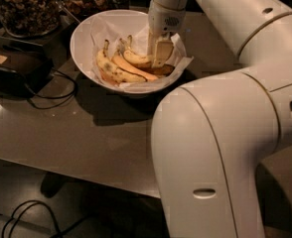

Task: Pick banana from white bowl

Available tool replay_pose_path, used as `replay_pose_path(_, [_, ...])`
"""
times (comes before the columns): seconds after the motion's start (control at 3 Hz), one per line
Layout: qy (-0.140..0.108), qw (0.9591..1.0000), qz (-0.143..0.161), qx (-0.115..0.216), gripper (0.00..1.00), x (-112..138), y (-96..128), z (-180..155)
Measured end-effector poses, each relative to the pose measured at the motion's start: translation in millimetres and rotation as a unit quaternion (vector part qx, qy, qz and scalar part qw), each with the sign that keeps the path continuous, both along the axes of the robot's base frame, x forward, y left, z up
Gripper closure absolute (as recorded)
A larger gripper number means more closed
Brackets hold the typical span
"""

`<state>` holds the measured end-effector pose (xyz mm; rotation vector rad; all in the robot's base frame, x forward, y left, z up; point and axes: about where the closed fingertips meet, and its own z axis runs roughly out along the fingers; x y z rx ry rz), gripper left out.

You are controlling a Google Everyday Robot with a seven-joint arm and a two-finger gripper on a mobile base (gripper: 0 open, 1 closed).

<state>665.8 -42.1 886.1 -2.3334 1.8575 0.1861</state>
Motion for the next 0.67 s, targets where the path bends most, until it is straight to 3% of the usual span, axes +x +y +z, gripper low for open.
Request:
replay_pose_path(0.33, [0.000, 1.0000, 0.000, 0.000, 0.98, 0.0, 0.0, 0.0])
replay_pose_path(0.67, [0.000, 1.0000, 0.000, 0.000, 1.00, 0.1, 0.0, 0.0])
